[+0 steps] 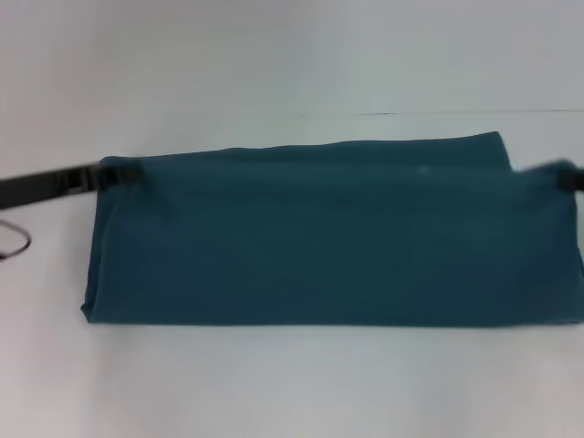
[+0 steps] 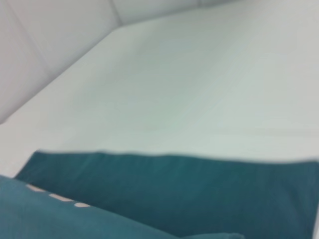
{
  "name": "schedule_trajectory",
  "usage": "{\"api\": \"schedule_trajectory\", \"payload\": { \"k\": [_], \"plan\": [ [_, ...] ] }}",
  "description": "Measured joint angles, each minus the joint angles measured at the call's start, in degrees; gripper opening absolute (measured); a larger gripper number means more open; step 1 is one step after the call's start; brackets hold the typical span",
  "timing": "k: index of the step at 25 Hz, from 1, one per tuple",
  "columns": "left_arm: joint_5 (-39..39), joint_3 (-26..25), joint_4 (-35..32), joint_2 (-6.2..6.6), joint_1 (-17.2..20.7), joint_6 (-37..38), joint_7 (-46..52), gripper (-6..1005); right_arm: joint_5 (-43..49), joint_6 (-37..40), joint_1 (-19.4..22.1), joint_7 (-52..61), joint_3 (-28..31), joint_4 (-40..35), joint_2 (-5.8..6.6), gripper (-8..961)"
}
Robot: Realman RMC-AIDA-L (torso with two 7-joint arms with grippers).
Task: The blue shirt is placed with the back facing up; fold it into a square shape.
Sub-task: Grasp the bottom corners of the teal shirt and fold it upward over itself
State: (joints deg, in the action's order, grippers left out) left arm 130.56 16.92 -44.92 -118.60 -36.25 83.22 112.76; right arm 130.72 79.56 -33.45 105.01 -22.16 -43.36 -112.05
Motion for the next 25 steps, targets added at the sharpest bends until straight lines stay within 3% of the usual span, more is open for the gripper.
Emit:
{"api": "schedule_trajectory", "payload": {
  "k": [1,4,12,20,25],
  "plan": [
    [-0.01,0.70,2.09,0.01,-1.83,-6.10,0.61,121,-0.09,-2.89,-1.15,-0.44,-0.28,1.38,0.04,44],
    [-0.32,1.27,4.45,-0.51,-3.63,-14.36,0.75,124,-0.18,-12.53,-4.73,-1.83,-1.88,5.93,-0.02,44],
    [-0.68,2.57,11.03,-2.15,-8.21,-32.45,-1.04,131,-0.55,-34.52,-12.55,-8.86,-4.73,16.22,-1.41,44],
    [-2.68,7.61,12.39,-4.02,-8.83,-43.92,-1.49,138,-2.13,-44.09,-15.71,-15.86,-5.19,20.46,-3.19,44],
    [-3.48,7.96,13.19,-4.15,-8.90,-45.98,-1.99,142,-3.24,-45.19,-16.11,-17.04,-5.19,20.75,-3.41,44]
  ]
}}
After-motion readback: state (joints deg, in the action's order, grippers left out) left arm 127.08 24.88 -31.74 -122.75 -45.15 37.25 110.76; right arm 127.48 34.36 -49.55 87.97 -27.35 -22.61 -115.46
